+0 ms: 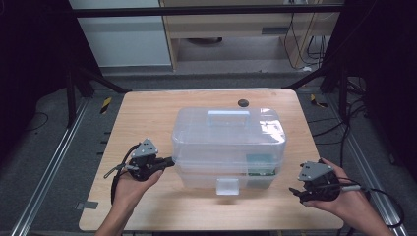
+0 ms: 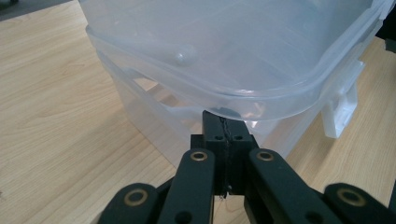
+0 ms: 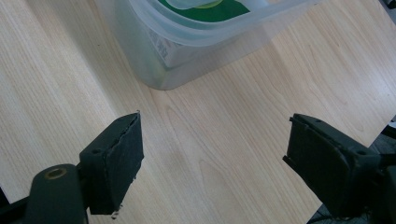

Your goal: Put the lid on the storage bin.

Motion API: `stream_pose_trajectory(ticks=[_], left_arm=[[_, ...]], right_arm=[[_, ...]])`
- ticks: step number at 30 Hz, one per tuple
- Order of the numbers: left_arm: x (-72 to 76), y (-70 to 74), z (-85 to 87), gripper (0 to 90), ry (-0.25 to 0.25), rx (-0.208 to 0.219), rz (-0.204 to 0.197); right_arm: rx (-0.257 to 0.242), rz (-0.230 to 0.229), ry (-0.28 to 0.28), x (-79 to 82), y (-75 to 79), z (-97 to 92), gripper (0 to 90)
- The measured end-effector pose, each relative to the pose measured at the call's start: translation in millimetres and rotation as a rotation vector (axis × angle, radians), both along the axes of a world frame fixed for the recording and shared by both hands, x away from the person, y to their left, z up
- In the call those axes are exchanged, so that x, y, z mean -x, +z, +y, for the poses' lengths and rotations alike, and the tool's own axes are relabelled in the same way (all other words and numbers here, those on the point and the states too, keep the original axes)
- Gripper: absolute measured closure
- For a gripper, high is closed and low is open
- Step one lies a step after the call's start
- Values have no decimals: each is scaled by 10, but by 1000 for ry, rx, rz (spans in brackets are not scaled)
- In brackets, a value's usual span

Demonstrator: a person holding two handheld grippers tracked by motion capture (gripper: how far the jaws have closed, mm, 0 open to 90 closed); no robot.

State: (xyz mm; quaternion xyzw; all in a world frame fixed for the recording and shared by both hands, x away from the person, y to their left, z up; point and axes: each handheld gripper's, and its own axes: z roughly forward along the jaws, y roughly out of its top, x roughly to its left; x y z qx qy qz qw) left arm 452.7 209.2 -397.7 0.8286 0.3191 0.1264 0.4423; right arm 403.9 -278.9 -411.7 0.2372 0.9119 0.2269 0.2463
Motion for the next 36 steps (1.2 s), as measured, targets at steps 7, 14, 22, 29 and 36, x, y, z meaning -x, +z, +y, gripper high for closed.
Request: stream_pose_trajectory(ticks=[7,14,22,29,36], left_arm=[[16,-60,8,900,-2,-3,10],[19,-85,8,900,-5,-12,14],[47,-96,90,900,33,-79,-1],[47,-78,331,900,107,-103,-22],[8,-133,460,899,133,-140,-14]], right_arm=[[1,8,0,-9,-23,14,186],[-3,11,-2,-16,-40,21,186],[-3,7,-13,-26,-50,-2,186],[-9,8,-26,-41,-82,-24,187],[-9,4,-49,-77,-115,-49,190]])
